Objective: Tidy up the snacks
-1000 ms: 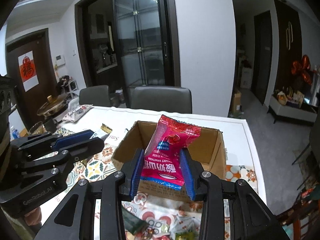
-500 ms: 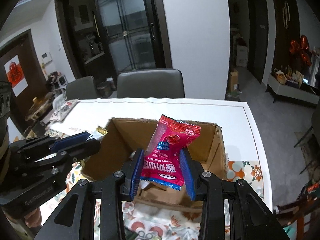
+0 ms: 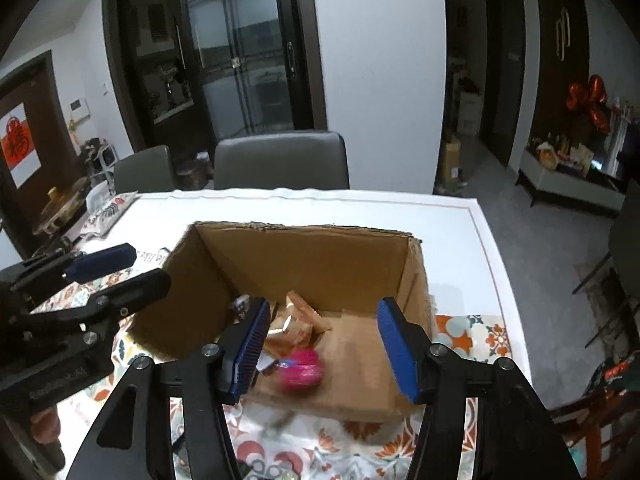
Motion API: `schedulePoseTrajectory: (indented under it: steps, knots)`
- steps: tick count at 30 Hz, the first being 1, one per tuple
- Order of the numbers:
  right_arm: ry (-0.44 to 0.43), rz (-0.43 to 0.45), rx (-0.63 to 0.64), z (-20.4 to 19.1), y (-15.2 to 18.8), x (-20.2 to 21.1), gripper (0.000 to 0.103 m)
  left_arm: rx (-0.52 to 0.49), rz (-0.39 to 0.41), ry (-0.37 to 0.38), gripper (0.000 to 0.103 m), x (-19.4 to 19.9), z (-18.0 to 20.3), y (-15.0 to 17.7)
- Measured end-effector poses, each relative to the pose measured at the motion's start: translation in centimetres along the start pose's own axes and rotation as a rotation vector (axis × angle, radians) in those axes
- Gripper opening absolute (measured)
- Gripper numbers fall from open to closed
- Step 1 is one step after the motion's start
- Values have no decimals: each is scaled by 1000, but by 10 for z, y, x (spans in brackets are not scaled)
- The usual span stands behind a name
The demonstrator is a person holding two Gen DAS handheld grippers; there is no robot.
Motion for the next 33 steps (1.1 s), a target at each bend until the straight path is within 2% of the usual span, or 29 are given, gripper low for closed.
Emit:
schedulePoseTrajectory:
  steps: [7, 14, 21, 33]
  knots:
    - [24, 124, 76, -6, 24, 57, 57, -41, 76, 2, 52, 39, 19, 23]
    - [3, 168, 97, -11, 59, 92, 57, -74, 92, 39, 52, 63, 42, 61]
    - [-12, 130, 103, -13, 99, 100, 57, -129, 72, 57, 52, 68, 60, 93]
    - [-47, -24, 158, -19, 157, 77, 57, -174, -29, 116, 52, 48, 79, 147]
Point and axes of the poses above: each gripper's, at about its wrist camera, not at the fingertips, and x roughly against the way its jaws point, z to its right, y to its underside, the point moved 5 cm from there along -x, roughly the way its jaws point, and after that the axes turned 6 degrees about y, right-handed, at the moved point
